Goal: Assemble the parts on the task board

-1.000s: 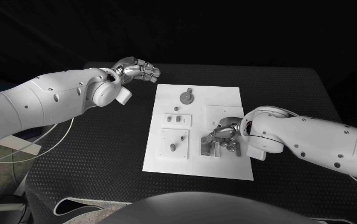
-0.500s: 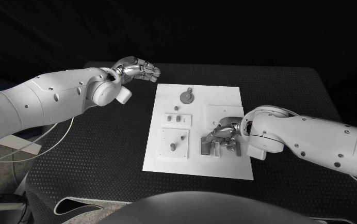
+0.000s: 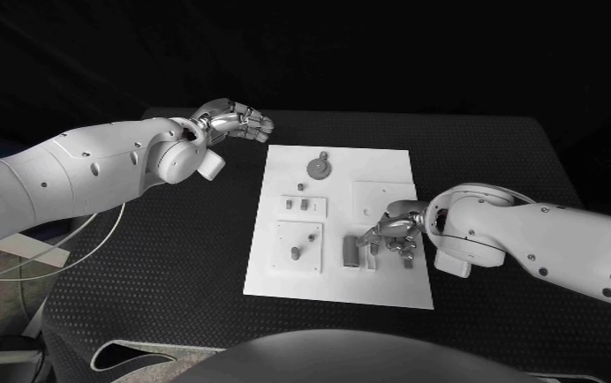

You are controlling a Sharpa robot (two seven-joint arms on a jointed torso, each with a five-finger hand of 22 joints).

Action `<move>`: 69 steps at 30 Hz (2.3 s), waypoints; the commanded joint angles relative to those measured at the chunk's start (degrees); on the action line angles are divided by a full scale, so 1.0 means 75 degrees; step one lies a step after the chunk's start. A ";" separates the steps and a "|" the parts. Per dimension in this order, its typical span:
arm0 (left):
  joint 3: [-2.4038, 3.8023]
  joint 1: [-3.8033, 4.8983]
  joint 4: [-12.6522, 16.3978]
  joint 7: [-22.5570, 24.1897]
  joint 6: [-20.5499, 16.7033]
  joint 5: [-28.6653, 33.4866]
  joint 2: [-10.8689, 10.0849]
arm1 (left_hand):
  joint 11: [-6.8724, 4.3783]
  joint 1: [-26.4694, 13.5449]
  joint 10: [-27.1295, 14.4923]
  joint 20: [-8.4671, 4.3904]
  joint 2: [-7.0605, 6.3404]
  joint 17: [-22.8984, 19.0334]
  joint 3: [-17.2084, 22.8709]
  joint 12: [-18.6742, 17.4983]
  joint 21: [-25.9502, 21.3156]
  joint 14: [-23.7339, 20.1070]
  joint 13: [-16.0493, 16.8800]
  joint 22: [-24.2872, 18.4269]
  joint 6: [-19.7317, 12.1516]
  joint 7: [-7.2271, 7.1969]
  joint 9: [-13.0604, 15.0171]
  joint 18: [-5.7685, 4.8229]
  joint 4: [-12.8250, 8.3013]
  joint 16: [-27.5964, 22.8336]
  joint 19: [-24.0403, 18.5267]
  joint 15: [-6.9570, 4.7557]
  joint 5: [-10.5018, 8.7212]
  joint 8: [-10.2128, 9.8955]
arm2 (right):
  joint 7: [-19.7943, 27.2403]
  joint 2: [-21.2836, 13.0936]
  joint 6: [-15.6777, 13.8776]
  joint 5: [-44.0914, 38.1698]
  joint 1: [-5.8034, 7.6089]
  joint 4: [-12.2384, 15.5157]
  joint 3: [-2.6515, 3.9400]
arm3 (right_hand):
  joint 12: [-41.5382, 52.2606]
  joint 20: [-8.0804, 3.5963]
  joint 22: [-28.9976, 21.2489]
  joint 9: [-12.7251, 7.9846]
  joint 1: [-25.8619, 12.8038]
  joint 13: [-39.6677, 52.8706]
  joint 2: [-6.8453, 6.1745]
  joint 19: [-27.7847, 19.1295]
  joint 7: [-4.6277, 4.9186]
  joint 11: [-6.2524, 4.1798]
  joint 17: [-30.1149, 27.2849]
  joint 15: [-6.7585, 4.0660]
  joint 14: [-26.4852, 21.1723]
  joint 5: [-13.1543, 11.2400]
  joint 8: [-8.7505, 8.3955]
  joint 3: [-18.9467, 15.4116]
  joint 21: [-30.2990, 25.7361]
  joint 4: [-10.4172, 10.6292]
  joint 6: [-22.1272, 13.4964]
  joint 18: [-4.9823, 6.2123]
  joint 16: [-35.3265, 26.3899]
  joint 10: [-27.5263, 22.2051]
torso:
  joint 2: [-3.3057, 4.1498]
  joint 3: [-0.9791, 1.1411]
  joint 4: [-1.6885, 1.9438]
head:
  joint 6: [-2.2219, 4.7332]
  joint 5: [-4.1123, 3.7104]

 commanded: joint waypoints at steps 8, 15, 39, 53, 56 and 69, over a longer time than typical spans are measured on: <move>0.0005 0.0007 0.0018 0.0058 0.0052 -0.0015 0.0020 | 0.0003 0.0013 -0.0010 0.0049 -0.0054 0.0013 -0.0026 0.0039 0.0024 0.0014 -0.0012 -0.0013 -0.0004 0.0027 -0.0001 -0.0006 0.0046 -0.0033 -0.0028 0.0036 -0.0027 0.0053 | -0.0082 -0.0523 0.0138 -0.0666 0.0329 0.0178 0.0120 | 0.0082 -0.0054 0.0123 0.0060 0.0132 -0.0018 0.0149 0.0099 -0.0017 -0.0049 0.0009 -0.0073 0.0134 0.0019 0.0086 0.0015 0.0047 -0.0105 0.0196 0.0111 0.0056 0.0097 | 0.0001 0.0004 -0.0009 | 0.0074 -0.0104; 0.0004 0.0007 0.0017 0.0045 0.0060 -0.0015 0.0017 | 0.0001 0.0008 -0.0009 0.0049 -0.0056 0.0014 -0.0027 0.0040 0.0024 0.0014 -0.0014 -0.0014 -0.0004 0.0024 -0.0001 -0.0005 0.0049 -0.0034 -0.0028 0.0036 -0.0028 0.0053 | -0.0199 -0.0811 0.0671 -0.1031 0.0347 0.0093 0.0115 | 0.0105 -0.0078 0.0123 0.0095 0.0235 -0.0043 0.0377 0.0138 -0.0044 -0.0075 0.0006 -0.0098 0.0184 0.0019 0.0111 0.0000 0.0070 -0.0286 0.0259 0.0111 0.0071 0.0158 | 0.0003 0.0011 -0.0004 | 0.0091 -0.0128; 0.0004 0.0006 0.0014 0.0022 0.0109 -0.0018 0.0029 | -0.0012 0.0002 -0.0006 0.0049 -0.0054 0.0017 -0.0026 0.0042 0.0025 0.0013 -0.0022 -0.0019 0.0000 0.0013 -0.0001 -0.0004 0.0057 -0.0039 -0.0029 0.0034 -0.0028 0.0057 | -0.0297 -0.0774 0.0949 -0.1689 -0.0015 -0.0196 -0.0101 | 0.0086 -0.0059 0.0118 0.0101 0.0226 -0.0086 0.0452 0.0101 -0.0036 -0.0065 -0.0005 -0.0085 0.0171 0.0018 0.0087 -0.0086 0.0056 -0.0492 0.0269 0.0111 0.0049 0.0166 | 0.0004 -0.0004 0.0015 | 0.0079 -0.0184; 0.0004 0.0006 0.0020 0.0018 0.0115 -0.0032 0.0000 | -0.0014 -0.0006 -0.0006 0.0050 -0.0054 0.0019 -0.0028 0.0042 0.0025 0.0012 -0.0026 -0.0021 0.0000 0.0012 -0.0001 -0.0004 0.0063 -0.0041 -0.0030 0.0035 -0.0027 0.0058 | -0.0291 -0.0517 0.1072 -0.2177 -0.0259 -0.0390 -0.0118 | 0.0086 -0.0061 0.0118 0.0105 0.0263 -0.0093 0.0489 0.0097 -0.0040 -0.0068 -0.0006 -0.0087 0.0170 0.0019 0.0088 -0.0070 0.0056 -0.0544 0.0285 0.0111 0.0049 0.0170 | 0.0003 -0.0001 0.0012 | 0.0032 -0.0150; 0.0004 0.0006 0.0019 0.0013 0.0115 -0.0035 -0.0013 | -0.0014 -0.0008 -0.0005 0.0050 -0.0052 0.0019 -0.0028 0.0042 0.0025 0.0012 -0.0027 -0.0021 0.0001 0.0011 -0.0001 -0.0004 0.0064 -0.0042 -0.0030 0.0036 -0.0027 0.0058 | -0.0318 -0.0456 0.1213 -0.2425 -0.0292 -0.0393 -0.0131 | 0.0087 -0.0061 0.0120 0.0107 0.0312 -0.0100 0.0524 0.0096 -0.0041 -0.0069 -0.0006 -0.0088 0.0170 0.0019 0.0083 -0.0062 0.0058 -0.0620 0.0291 0.0111 0.0050 0.0173 | 0.0004 -0.0003 0.0010 | 0.0025 -0.0147; 0.0004 0.0006 0.0028 -0.0015 0.0135 -0.0057 -0.0027 | -0.0016 -0.0012 -0.0003 0.0050 -0.0051 0.0021 -0.0029 0.0043 0.0025 0.0012 -0.0030 -0.0023 0.0003 0.0010 0.0000 -0.0004 0.0068 -0.0044 -0.0031 0.0037 -0.0028 0.0060 | -0.0353 -0.0280 0.1499 -0.3458 -0.0420 -0.0373 -0.0323 | 0.0092 -0.0043 0.0138 0.0128 0.1401 -0.0124 0.0253 0.0016 -0.0015 -0.0041 -0.0005 -0.0062 0.0113 0.0019 0.0031 -0.0054 0.0089 -0.0788 0.0248 0.0111 0.0041 0.0125 | 0.0002 -0.0006 0.0007 | -0.0018 -0.0138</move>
